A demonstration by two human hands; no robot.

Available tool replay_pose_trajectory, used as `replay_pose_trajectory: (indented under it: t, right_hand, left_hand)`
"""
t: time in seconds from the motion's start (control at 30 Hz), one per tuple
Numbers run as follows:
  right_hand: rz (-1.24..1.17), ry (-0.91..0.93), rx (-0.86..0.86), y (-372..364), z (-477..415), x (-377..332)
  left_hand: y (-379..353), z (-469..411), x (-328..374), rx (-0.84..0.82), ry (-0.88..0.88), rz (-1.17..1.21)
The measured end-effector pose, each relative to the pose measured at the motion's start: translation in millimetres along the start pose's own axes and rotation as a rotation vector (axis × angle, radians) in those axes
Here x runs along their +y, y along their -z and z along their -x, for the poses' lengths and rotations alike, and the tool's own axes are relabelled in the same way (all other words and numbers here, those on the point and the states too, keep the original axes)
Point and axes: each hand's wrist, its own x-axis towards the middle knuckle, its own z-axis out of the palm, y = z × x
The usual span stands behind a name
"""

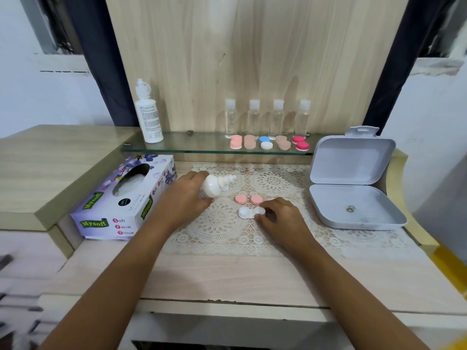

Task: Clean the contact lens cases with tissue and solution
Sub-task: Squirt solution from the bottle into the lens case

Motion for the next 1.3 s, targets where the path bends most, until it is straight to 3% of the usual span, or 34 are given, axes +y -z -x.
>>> replay_pose_trajectory:
  t: [0.27,0.4,0.9,1.3]
  right_hand:
    - [-0.003,-0.003,0.004,-0.2,-1.3,0.1]
    - [-0.015,-0.011,0.015,-0.8,-0.9,0.2]
    - [-0.005,-0.004,0.002,-1.0,-2.7,1.7]
    - [0.005,0.0,-0.003,0.5,-2.0,0.3]
  left_hand:
    - [8.1,-3.8,-1.9,-0.24,-0.188,-0.293]
    - [8.3,-7.5,3.7,-0.273,-0.239,-0.335]
    - [0.9,-11.6,2.0,-0.154,-0.45,-0.507]
    - [-0.7,-14.4,2.0,-0.031,-0.561,-0.493]
